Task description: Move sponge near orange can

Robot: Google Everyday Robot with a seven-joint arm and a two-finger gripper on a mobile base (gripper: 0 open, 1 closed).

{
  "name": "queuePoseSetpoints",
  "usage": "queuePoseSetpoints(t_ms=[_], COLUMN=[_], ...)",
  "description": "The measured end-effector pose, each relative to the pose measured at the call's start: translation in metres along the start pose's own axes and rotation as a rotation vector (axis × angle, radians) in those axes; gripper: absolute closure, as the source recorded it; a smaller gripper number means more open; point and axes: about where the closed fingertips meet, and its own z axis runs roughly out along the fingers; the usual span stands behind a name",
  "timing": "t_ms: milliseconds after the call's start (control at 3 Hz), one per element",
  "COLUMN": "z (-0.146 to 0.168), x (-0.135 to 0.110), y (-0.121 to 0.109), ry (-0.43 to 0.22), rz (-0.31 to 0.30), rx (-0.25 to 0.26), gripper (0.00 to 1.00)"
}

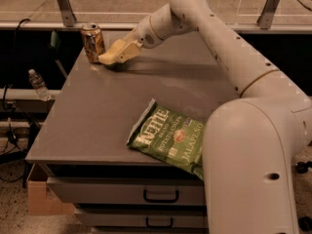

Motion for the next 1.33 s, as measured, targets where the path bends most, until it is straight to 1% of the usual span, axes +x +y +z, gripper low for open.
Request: queuePoseSetpoints(t_ms=[333,667,1000,1333], z=[0.003,0.004,0.002,-0.018], x=[0.001,0.003,0.005,0.011], y=[0.002,0.003,0.004,-0.001], ry=[0.006,0.012,0.011,0.001], rz=[-0.005,-0.002,0.006,0.033], rx=[-0.017,-0.027,-0.029,0.002], gripper=[0.13,0.00,0.00,0.00])
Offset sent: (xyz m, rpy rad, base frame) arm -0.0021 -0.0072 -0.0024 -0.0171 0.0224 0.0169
